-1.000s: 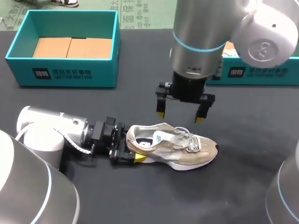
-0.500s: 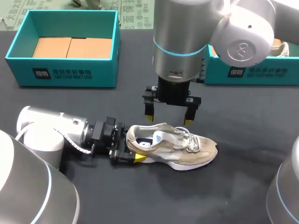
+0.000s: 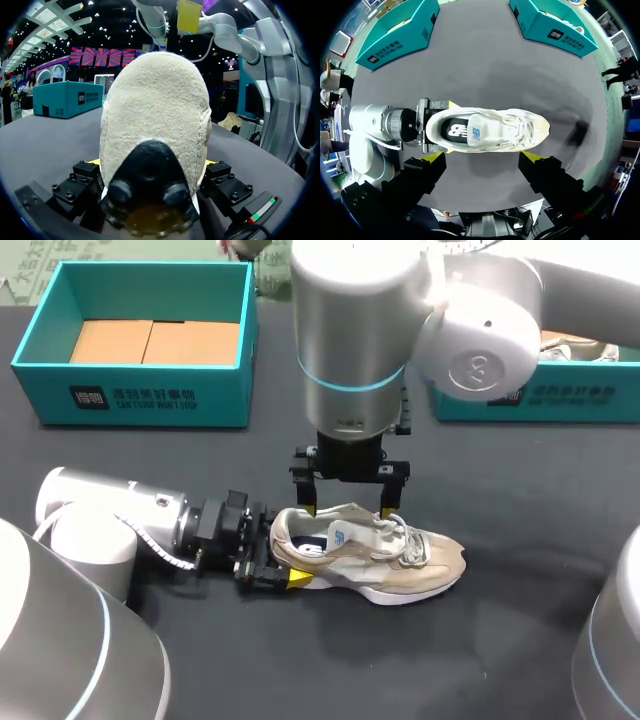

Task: Take the shoe out of the shoebox, open the shoe tongue, remove and reinsert the insole, then place the shoe into the shoebox

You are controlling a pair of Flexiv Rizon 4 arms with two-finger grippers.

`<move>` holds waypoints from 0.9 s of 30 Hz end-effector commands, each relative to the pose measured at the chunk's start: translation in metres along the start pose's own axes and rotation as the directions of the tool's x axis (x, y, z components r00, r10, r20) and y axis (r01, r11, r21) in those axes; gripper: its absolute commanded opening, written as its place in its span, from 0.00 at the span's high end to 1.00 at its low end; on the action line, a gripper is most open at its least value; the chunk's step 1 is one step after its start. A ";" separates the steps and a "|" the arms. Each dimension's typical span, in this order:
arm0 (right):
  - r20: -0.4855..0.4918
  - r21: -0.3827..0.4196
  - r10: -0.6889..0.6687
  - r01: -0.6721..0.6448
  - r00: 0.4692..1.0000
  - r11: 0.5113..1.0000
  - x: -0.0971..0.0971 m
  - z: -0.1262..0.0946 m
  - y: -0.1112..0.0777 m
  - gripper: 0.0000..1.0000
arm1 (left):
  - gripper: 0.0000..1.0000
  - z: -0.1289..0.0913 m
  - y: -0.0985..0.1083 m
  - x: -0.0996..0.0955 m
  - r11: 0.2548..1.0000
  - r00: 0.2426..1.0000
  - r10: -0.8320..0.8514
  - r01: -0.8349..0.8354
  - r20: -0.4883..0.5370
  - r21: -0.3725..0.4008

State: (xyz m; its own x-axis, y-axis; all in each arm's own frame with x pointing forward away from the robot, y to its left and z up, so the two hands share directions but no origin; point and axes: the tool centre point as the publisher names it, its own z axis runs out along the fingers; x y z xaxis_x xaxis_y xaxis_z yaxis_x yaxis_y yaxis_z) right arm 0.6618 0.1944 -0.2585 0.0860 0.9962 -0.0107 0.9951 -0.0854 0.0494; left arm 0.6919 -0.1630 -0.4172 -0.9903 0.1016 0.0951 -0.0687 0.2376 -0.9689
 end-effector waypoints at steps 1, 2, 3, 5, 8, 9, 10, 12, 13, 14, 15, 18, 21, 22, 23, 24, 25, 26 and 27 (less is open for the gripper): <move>0.044 -0.012 0.028 -0.027 0.999 1.000 0.013 0.002 -0.006 0.00 | 1.00 0.002 0.003 0.001 1.000 1.000 0.000 0.000 0.001 -0.001; 0.044 -0.012 0.028 -0.027 0.999 1.000 0.013 0.002 -0.006 0.00 | 1.00 0.002 0.003 0.001 1.000 1.000 0.000 0.000 0.001 -0.001; 0.044 -0.012 0.028 -0.027 0.999 1.000 0.013 0.002 -0.006 0.00 | 1.00 0.002 0.003 0.001 1.000 1.000 0.000 0.000 0.001 -0.001; 0.044 -0.012 0.028 -0.027 0.999 1.000 0.013 0.002 -0.006 0.00 | 1.00 0.002 0.003 0.001 1.000 1.000 0.000 0.000 0.001 -0.001; 0.075 -0.001 0.036 -0.036 0.997 0.999 0.016 0.011 -0.004 0.00 | 1.00 0.002 0.003 0.001 1.000 1.000 0.000 0.000 0.001 -0.001; 0.076 -0.003 0.042 -0.041 0.996 0.999 0.017 0.016 -0.003 0.00 | 1.00 0.002 0.003 0.001 1.000 1.000 0.000 0.000 0.001 -0.001; 0.084 -0.002 0.049 -0.049 0.995 0.999 0.018 0.020 -0.002 0.00 | 1.00 0.002 0.003 0.001 1.000 1.000 0.000 0.000 0.001 -0.001; 0.104 0.000 0.060 -0.060 0.993 0.998 0.019 0.027 0.000 0.00 | 1.00 0.002 0.003 0.001 1.000 1.000 0.000 0.000 0.001 -0.001; 0.111 -0.001 0.064 -0.064 0.992 0.998 0.019 0.029 0.001 0.00 | 1.00 0.002 0.003 0.001 1.000 1.000 0.000 0.000 0.001 -0.001; 0.119 -0.007 0.068 -0.067 0.991 0.998 0.020 0.031 0.002 0.00 | 1.00 0.002 0.003 0.001 1.000 1.000 0.000 0.000 0.001 -0.001; 0.136 -0.010 0.078 -0.077 0.988 0.997 0.021 0.032 0.002 0.00 | 1.00 0.002 0.003 0.001 1.000 1.000 0.000 0.000 0.001 -0.001; 0.164 -0.010 0.088 -0.088 0.982 0.996 0.024 0.035 0.003 0.00 | 1.00 0.002 0.003 0.001 1.000 1.000 0.000 0.000 0.001 -0.001; 0.203 -0.014 0.099 -0.098 0.974 0.995 0.028 0.039 0.003 0.00 | 1.00 0.002 0.003 0.001 1.000 1.000 0.000 0.000 0.001 -0.001; 0.211 -0.011 0.104 -0.104 0.972 0.994 0.028 0.040 0.003 0.00 | 1.00 0.002 0.003 0.001 1.000 1.000 0.000 0.000 0.001 -0.001; 0.210 -0.011 0.106 -0.106 0.972 0.994 0.029 0.042 0.002 0.00 | 1.00 0.002 0.003 0.001 1.000 1.000 0.000 0.000 0.001 -0.001; 0.222 -0.013 0.117 -0.116 0.968 0.993 0.029 0.043 0.002 0.00 | 1.00 0.002 0.003 0.001 1.000 1.000 0.000 0.000 0.001 -0.001; 0.233 -0.016 0.124 -0.124 0.964 0.992 0.029 0.044 0.001 0.00 | 1.00 0.002 0.003 0.001 1.000 1.000 0.000 0.000 0.001 -0.001; 0.238 -0.016 0.130 -0.130 0.963 0.991 0.029 0.045 0.000 0.00 | 1.00 0.002 0.003 0.001 1.000 1.000 0.000 0.000 0.001 -0.001; 0.252 -0.017 0.139 -0.139 0.958 0.990 0.029 0.046 -0.001 0.00 | 1.00 0.002 0.003 0.001 1.000 1.000 0.000 0.000 0.001 -0.001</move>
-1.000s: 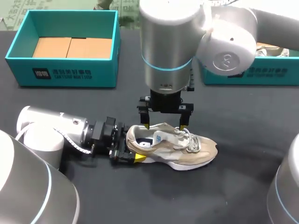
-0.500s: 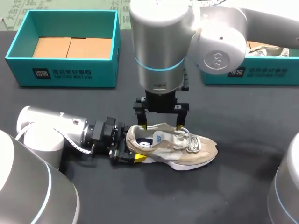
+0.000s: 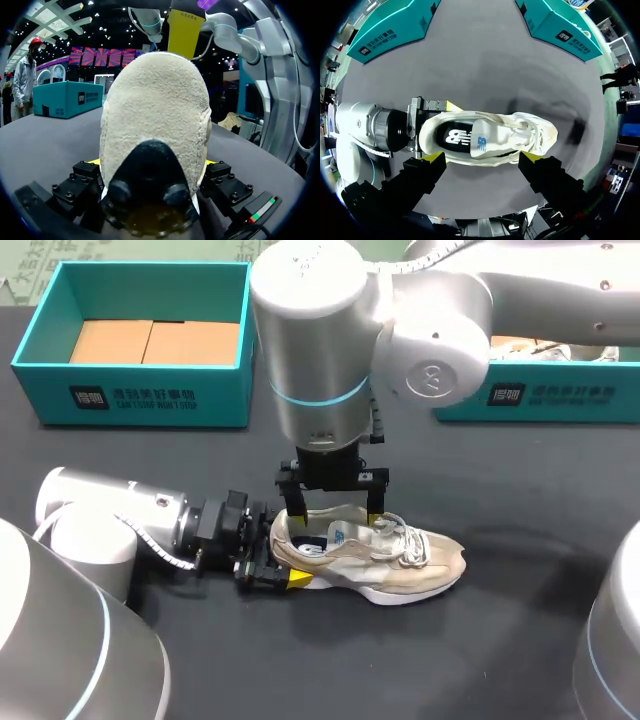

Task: Take the shoe out of the shoebox, open the shoe tongue, remove and reinsert the insole, then place the shoe into the shoebox

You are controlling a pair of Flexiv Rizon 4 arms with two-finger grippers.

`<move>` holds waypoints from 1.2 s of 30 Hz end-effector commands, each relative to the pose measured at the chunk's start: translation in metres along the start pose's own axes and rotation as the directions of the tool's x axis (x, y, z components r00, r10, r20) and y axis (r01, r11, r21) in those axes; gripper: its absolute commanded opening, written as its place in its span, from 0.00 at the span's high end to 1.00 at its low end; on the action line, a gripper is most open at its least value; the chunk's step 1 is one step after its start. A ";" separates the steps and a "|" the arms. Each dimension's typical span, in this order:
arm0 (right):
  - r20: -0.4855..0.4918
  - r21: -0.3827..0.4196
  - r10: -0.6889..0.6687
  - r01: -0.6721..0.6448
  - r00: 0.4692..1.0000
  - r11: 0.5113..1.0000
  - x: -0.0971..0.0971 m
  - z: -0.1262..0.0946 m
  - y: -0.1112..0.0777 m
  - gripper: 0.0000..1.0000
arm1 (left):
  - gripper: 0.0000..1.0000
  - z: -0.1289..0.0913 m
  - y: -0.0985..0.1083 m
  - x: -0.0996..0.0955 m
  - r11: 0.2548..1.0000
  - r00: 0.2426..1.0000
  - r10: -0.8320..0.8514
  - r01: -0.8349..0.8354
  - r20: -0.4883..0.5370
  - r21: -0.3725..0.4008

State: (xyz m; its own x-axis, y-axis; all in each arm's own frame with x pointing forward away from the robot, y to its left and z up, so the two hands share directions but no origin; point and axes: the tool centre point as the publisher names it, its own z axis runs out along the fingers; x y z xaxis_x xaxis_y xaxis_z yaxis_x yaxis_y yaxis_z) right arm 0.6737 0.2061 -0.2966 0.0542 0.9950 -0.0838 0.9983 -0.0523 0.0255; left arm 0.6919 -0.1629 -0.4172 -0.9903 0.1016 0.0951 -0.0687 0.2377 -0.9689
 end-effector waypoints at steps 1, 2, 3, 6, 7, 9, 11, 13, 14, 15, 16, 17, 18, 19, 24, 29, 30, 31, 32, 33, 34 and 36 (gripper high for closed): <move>0.184 -0.029 0.181 -0.179 0.966 0.983 0.017 0.007 -0.010 0.02 | 1.00 0.002 0.003 0.001 1.000 1.000 0.000 0.000 0.002 -0.001; 0.179 -0.028 0.183 -0.181 0.967 0.983 0.016 0.009 -0.011 0.07 | 1.00 0.002 0.003 0.001 1.000 1.000 0.000 0.000 0.002 -0.001; 0.188 -0.023 0.196 -0.195 0.963 0.980 0.015 0.010 -0.012 0.07 | 1.00 0.002 0.003 0.001 1.000 1.000 0.000 0.000 0.002 -0.001; 0.202 -0.024 0.213 -0.212 0.956 0.977 0.014 0.013 -0.013 0.14 | 1.00 0.002 0.003 0.001 1.000 1.000 0.000 0.000 0.002 -0.001; 0.206 -0.024 0.216 -0.215 0.955 0.976 0.013 0.014 -0.013 0.17 | 1.00 0.002 0.003 0.001 1.000 1.000 0.000 0.000 0.002 -0.001; 0.219 -0.024 0.229 -0.229 0.949 0.973 0.013 0.017 -0.013 0.16 | 1.00 0.002 0.003 0.001 1.000 1.000 0.000 0.000 0.002 -0.001; 0.233 -0.024 0.237 -0.238 0.943 0.971 0.014 0.020 -0.013 0.16 | 1.00 0.002 0.003 0.001 1.000 1.000 0.000 0.000 0.002 -0.001; 0.246 -0.022 0.244 -0.246 0.938 0.969 0.015 0.023 -0.012 0.19 | 1.00 0.002 0.003 0.001 1.000 1.000 0.000 0.000 0.002 -0.001; 0.248 -0.024 0.247 -0.249 0.937 0.968 0.015 0.025 -0.012 0.20 | 1.00 0.002 0.003 0.001 1.000 1.000 0.000 0.000 0.002 -0.001; 0.253 -0.027 0.258 -0.260 0.932 0.965 0.015 0.026 -0.012 0.22 | 1.00 0.002 0.003 0.001 1.000 1.000 0.000 0.000 0.002 -0.001; 0.256 -0.033 0.269 -0.270 0.929 0.962 0.014 0.027 -0.012 0.25 | 1.00 0.002 0.003 0.001 1.000 1.000 0.000 0.000 0.002 -0.001; 0.254 -0.039 0.278 -0.278 0.926 0.960 0.014 0.028 -0.012 0.27 | 1.00 0.002 0.003 0.001 1.000 1.000 0.000 0.000 0.002 -0.001; 0.263 -0.040 0.289 -0.289 0.920 0.956 0.013 0.029 -0.011 0.31 | 1.00 0.002 0.003 0.001 1.000 1.000 0.000 0.000 0.002 -0.001; 0.260 -0.042 0.292 -0.292 0.920 0.956 0.012 0.029 -0.011 0.33 | 1.00 0.002 0.003 0.001 1.000 1.000 0.000 0.000 0.002 -0.001; 0.274 -0.063 0.329 -0.324 0.904 0.944 0.011 0.030 -0.009 0.35 | 1.00 0.002 0.003 0.001 1.000 1.000 0.000 0.000 0.002 -0.001; 0.281 -0.073 0.354 -0.348 0.892 0.935 0.010 0.034 -0.008 0.36 | 1.00 0.002 0.003 0.001 1.000 1.000 0.000 0.000 0.002 -0.001; 0.281 -0.075 0.356 -0.349 0.891 0.934 0.010 0.035 -0.007 0.37 | 1.00 0.002 0.003 0.001 1.000 1.000 0.000 0.000 0.002 -0.001; 0.278 -0.080 0.359 -0.351 0.891 0.933 0.010 0.036 -0.007 0.37 | 1.00 0.002 0.003 0.001 1.000 1.000 0.000 0.000 0.002 -0.001; 0.281 -0.084 0.364 -0.355 0.888 0.931 0.010 0.036 -0.007 0.38 | 1.00 0.002 0.003 0.001 1.000 1.000 0.000 0.000 0.002 -0.001; 0.282 -0.092 0.367 -0.356 0.886 0.930 0.010 0.037 -0.006 0.38 | 1.00 0.002 0.003 0.001 1.000 1.000 0.000 0.000 0.002 -0.001; 0.283 -0.098 0.373 -0.360 0.884 0.928 0.010 0.037 -0.006 0.38 | 1.00 0.002 0.003 0.001 1.000 1.000 0.000 0.000 0.002 -0.001; 0.284 -0.103 0.382 -0.368 0.879 0.924 0.010 0.039 -0.005 0.37 | 1.00 0.002 0.003 0.001 1.000 1.000 0.000 0.000 0.002 -0.001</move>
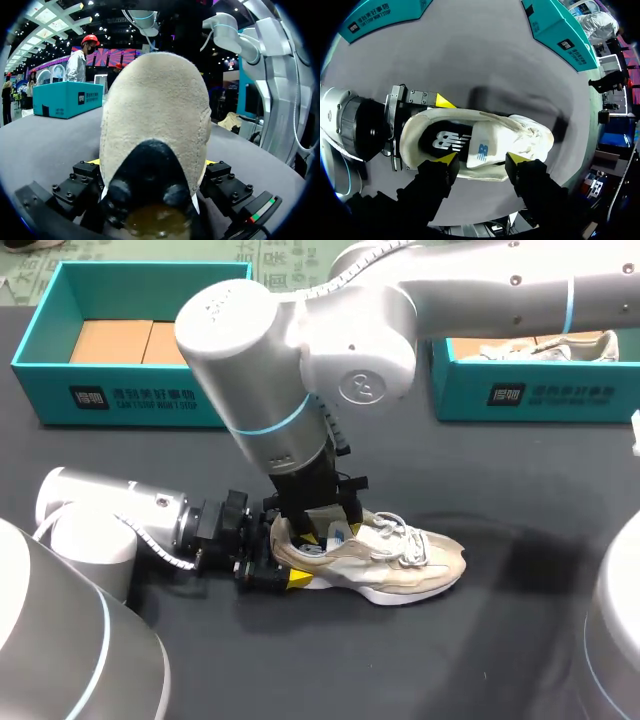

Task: Take the shoe out of the shoebox, open the shoe tongue, remove and reinsert the insole, then place the shoe into the shoebox

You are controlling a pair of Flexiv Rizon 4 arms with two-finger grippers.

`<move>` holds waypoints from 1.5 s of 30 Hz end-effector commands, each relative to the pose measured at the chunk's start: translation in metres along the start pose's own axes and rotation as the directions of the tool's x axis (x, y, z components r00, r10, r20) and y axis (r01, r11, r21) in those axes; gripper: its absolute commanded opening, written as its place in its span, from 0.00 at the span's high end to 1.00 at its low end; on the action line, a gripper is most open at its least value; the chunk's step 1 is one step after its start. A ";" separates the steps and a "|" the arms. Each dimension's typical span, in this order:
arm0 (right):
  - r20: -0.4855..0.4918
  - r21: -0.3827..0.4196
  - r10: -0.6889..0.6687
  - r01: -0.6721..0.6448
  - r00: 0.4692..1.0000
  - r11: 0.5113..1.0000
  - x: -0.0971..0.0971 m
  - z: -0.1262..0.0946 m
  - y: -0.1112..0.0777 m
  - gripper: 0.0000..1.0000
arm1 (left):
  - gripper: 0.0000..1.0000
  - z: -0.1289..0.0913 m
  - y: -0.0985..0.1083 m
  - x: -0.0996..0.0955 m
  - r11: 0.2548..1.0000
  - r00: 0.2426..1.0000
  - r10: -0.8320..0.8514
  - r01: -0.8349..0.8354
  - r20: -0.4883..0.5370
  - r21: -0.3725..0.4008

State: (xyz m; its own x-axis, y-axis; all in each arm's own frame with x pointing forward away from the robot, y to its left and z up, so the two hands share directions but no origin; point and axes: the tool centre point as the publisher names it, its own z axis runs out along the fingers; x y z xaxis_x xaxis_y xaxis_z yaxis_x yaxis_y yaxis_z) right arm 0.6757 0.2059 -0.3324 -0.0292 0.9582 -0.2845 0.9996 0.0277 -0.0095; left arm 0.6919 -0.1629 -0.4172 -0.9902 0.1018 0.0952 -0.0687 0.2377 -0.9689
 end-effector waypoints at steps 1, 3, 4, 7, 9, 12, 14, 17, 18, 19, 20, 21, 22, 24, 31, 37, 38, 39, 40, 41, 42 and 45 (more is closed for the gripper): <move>0.092 -0.037 0.465 -0.463 0.881 0.885 0.007 0.002 -0.005 0.36 | 1.00 0.002 0.003 0.001 1.000 1.000 0.000 0.000 0.002 -0.001; 0.090 -0.039 0.472 -0.471 0.877 0.881 0.007 0.004 -0.004 0.35 | 1.00 0.002 0.003 0.001 1.000 1.000 0.000 0.000 0.002 -0.001; 0.089 -0.040 0.476 -0.474 0.875 0.879 0.007 0.005 -0.004 0.34 | 1.00 0.002 0.003 0.001 1.000 1.000 0.000 0.000 0.002 -0.001; 0.092 -0.046 0.488 -0.486 0.868 0.873 0.007 0.008 -0.003 0.32 | 1.00 0.002 0.003 0.001 1.000 1.000 0.000 0.000 0.002 -0.001; 0.094 -0.051 0.499 -0.496 0.862 0.867 0.007 0.009 -0.003 0.31 | 1.00 0.002 0.003 0.001 1.000 1.000 0.000 0.000 0.002 -0.001; 0.102 -0.056 0.510 -0.507 0.854 0.860 0.007 0.011 -0.002 0.32 | 1.00 0.002 0.003 0.001 1.000 1.000 0.000 0.000 0.002 -0.001; 0.104 -0.061 0.519 -0.516 0.848 0.855 0.006 0.013 -0.002 0.33 | 1.00 0.002 0.003 0.001 1.000 1.000 0.000 0.000 0.002 -0.001; 0.098 -0.070 0.544 -0.540 0.833 0.839 0.003 0.016 -0.003 0.35 | 1.00 0.002 0.003 0.001 1.000 1.000 0.000 0.000 0.002 -0.001; 0.097 -0.076 0.552 -0.546 0.828 0.834 0.003 0.017 -0.003 0.35 | 1.00 0.002 0.003 0.001 1.000 1.000 0.000 0.000 0.002 -0.001; 0.100 -0.082 0.558 -0.552 0.824 0.830 0.002 0.017 -0.003 0.36 | 1.00 0.002 0.003 0.001 1.000 1.000 0.000 0.000 0.002 -0.001; 0.105 -0.087 0.565 -0.559 0.818 0.825 0.001 0.018 -0.004 0.36 | 1.00 0.002 0.003 0.001 1.000 1.000 0.000 0.000 0.002 -0.001; 0.109 -0.088 0.570 -0.563 0.815 0.822 0.000 0.018 -0.004 0.36 | 1.00 0.002 0.003 0.001 1.000 1.000 0.000 0.000 0.002 -0.001; 0.109 -0.092 0.575 -0.568 0.811 0.818 -0.001 0.019 -0.005 0.35 | 1.00 0.002 0.003 0.001 1.000 1.000 0.000 0.000 0.002 -0.001; 0.107 -0.096 0.587 -0.579 0.802 0.810 -0.004 0.020 -0.005 0.34 | 1.00 0.002 0.003 0.001 1.000 1.000 0.000 0.000 0.002 -0.001; 0.097 -0.106 0.614 -0.605 0.784 0.789 -0.007 0.026 -0.005 0.30 | 1.00 0.002 0.003 0.001 1.000 1.000 0.000 0.000 0.002 -0.001; 0.090 -0.101 0.627 -0.619 0.774 0.779 -0.006 0.032 -0.002 0.26 | 1.00 0.002 0.003 0.001 1.000 1.000 0.000 0.000 0.002 -0.001; 0.088 -0.101 0.628 -0.620 0.773 0.778 -0.005 0.032 -0.001 0.26 | 1.00 0.002 0.003 0.001 1.000 1.000 0.000 0.000 0.002 -0.001; 0.088 -0.104 0.630 -0.622 0.772 0.776 -0.004 0.030 -0.001 0.26 | 1.00 0.002 0.003 0.001 1.000 1.000 0.000 0.000 0.002 -0.001; 0.093 -0.109 0.633 -0.624 0.768 0.773 -0.003 0.029 -0.001 0.27 | 1.00 0.002 0.003 0.001 1.000 1.000 0.000 0.000 0.002 -0.001; 0.098 -0.112 0.637 -0.627 0.765 0.771 -0.003 0.028 -0.001 0.27 | 1.00 0.002 0.003 0.001 1.000 1.000 0.000 0.000 0.002 -0.001; 0.100 -0.114 0.638 -0.629 0.763 0.769 -0.003 0.028 0.000 0.27 | 1.00 0.002 0.003 0.001 1.000 1.000 0.000 0.000 0.002 -0.001; 0.102 -0.115 0.647 -0.637 0.756 0.762 -0.008 0.029 0.000 0.27 | 1.00 0.002 0.003 0.001 1.000 1.000 0.000 0.000 0.002 -0.001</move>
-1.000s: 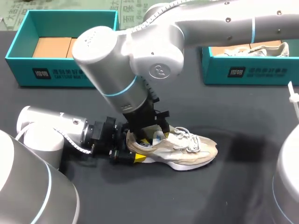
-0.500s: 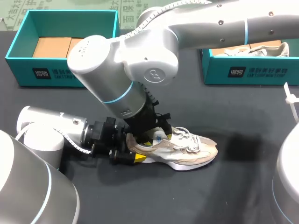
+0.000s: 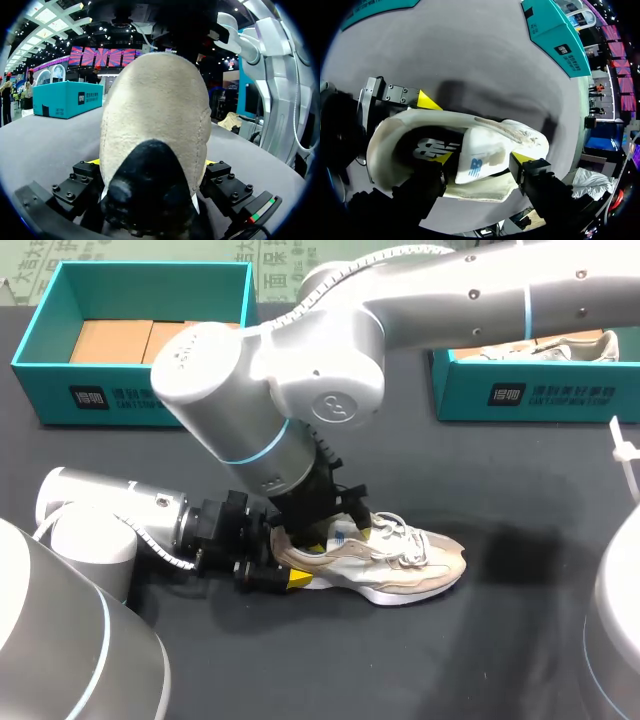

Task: Take the shoe out of the shoebox, open the shoe tongue, remove and reinsert the insole, then place the shoe into the shoebox

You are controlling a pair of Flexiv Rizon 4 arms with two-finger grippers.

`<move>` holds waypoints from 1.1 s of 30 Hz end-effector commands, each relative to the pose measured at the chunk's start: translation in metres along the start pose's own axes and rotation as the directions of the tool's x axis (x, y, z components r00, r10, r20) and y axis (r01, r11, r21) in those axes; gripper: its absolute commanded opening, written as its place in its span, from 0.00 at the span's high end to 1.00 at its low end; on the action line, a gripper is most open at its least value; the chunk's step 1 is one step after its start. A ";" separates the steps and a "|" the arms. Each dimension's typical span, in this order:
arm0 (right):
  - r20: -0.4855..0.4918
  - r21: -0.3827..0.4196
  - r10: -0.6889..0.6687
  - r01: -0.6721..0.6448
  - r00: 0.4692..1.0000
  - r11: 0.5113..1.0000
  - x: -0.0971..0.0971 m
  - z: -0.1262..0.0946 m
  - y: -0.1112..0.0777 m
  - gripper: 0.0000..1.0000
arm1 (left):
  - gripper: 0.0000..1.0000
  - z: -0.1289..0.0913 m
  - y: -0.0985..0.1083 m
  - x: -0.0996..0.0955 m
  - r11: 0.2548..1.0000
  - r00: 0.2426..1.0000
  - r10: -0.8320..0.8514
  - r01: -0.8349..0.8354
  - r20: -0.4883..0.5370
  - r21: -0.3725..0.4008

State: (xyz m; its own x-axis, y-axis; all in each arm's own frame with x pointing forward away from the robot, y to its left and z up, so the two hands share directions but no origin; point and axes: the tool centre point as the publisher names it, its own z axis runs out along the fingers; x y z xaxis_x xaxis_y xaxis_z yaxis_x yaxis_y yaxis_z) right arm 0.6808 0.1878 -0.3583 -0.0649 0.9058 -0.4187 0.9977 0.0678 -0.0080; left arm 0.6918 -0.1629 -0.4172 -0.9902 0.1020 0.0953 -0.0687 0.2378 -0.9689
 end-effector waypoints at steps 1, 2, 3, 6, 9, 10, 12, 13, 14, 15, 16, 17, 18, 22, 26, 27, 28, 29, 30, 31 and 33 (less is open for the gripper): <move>0.003 -0.006 0.679 -0.679 0.735 0.735 0.000 0.000 -0.005 0.27 | 1.00 0.002 0.003 0.001 1.000 1.000 0.000 0.000 0.002 -0.001; 0.002 -0.005 0.682 -0.682 0.731 0.731 -0.002 0.001 -0.006 0.27 | 1.00 0.002 0.003 0.001 1.000 1.000 0.000 0.000 0.002 -0.001; 0.000 -0.005 0.684 -0.684 0.729 0.729 -0.003 0.001 -0.006 0.28 | 1.00 0.002 0.003 0.001 1.000 1.000 0.000 0.000 0.002 -0.001; 0.003 -0.011 0.693 -0.693 0.721 0.721 -0.011 0.000 -0.005 0.30 | 1.00 0.002 0.003 0.001 1.000 1.000 0.000 0.000 0.002 -0.001; 0.010 -0.022 0.697 -0.697 0.717 0.717 -0.018 -0.004 -0.005 0.29 | 1.00 0.002 0.003 0.001 1.000 1.000 0.000 0.000 0.002 -0.001; 0.014 -0.026 0.698 -0.698 0.716 0.716 -0.020 -0.005 -0.004 0.29 | 1.00 0.002 0.003 0.001 1.000 1.000 0.000 0.000 0.002 -0.001; 0.019 -0.031 0.699 -0.698 0.715 0.715 -0.025 -0.008 -0.004 0.29 | 1.00 0.002 0.003 0.001 1.000 1.000 0.000 0.000 0.002 -0.001; 0.023 -0.035 0.700 -0.699 0.714 0.714 -0.028 -0.009 -0.004 0.29 | 1.00 0.002 0.003 0.001 1.000 1.000 0.000 0.000 0.002 -0.001; 0.024 -0.038 0.701 -0.700 0.713 0.714 -0.030 -0.011 -0.004 0.29 | 1.00 0.002 0.003 0.001 1.000 1.000 0.000 0.000 0.002 -0.001; 0.025 -0.040 0.701 -0.700 0.713 0.713 -0.032 -0.012 -0.004 0.29 | 1.00 0.002 0.003 0.001 1.000 1.000 0.000 0.000 0.002 -0.001; 0.028 -0.045 0.702 -0.700 0.712 0.712 -0.035 -0.014 -0.004 0.30 | 1.00 0.002 0.003 0.001 1.000 1.000 0.000 0.000 0.002 -0.001; 0.035 -0.051 0.703 -0.701 0.711 0.711 -0.037 -0.016 -0.005 0.29 | 1.00 0.002 0.003 0.001 1.000 1.000 0.000 0.000 0.002 -0.001; 0.037 -0.052 0.703 -0.701 0.710 0.711 -0.039 -0.017 -0.005 0.30 | 1.00 0.002 0.003 0.001 1.000 1.000 0.000 0.000 0.002 -0.001; 0.040 -0.055 0.708 -0.706 0.705 0.706 -0.048 -0.019 -0.010 0.29 | 1.00 0.002 0.003 0.001 1.000 1.000 0.000 0.000 0.002 -0.001; 0.030 -0.041 0.708 -0.707 0.705 0.706 -0.049 -0.014 -0.012 0.31 | 1.00 0.002 0.003 0.001 1.000 1.000 0.000 0.000 0.002 -0.001; 0.025 -0.036 0.705 -0.704 0.709 0.709 -0.047 -0.012 -0.012 0.30 | 1.00 0.002 0.003 0.001 1.000 1.000 0.000 0.000 0.002 -0.001; 0.022 -0.029 0.701 -0.701 0.713 0.713 -0.045 -0.010 -0.011 0.30 | 1.00 0.002 0.003 0.001 1.000 1.000 0.000 0.000 0.002 -0.001; 0.016 -0.023 0.697 -0.697 0.717 0.717 -0.043 -0.007 -0.011 0.30 | 1.00 0.002 0.003 0.001 1.000 1.000 0.000 0.000 0.002 -0.001; 0.011 -0.019 0.694 -0.693 0.720 0.720 -0.040 -0.005 -0.010 0.30 | 1.00 0.002 0.003 0.001 1.000 1.000 0.000 0.000 0.002 -0.001; 0.005 -0.013 0.689 -0.689 0.725 0.725 -0.039 -0.003 -0.009 0.31 | 1.00 0.002 0.003 0.001 1.000 1.000 0.000 0.000 0.002 -0.001; -0.003 -0.005 0.684 -0.684 0.730 0.730 -0.034 0.001 -0.008 0.30 | 1.00 0.002 0.003 0.001 1.000 1.000 0.000 0.000 0.002 -0.001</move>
State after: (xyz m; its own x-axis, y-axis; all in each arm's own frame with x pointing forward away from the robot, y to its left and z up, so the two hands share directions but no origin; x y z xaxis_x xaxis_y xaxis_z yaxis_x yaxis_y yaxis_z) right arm 0.6796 0.1573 -0.3353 -0.0265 0.9049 -0.4248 0.9994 0.0327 0.0073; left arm 0.6919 -0.1629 -0.4172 -0.9902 0.1020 0.0953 -0.0687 0.2380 -0.9688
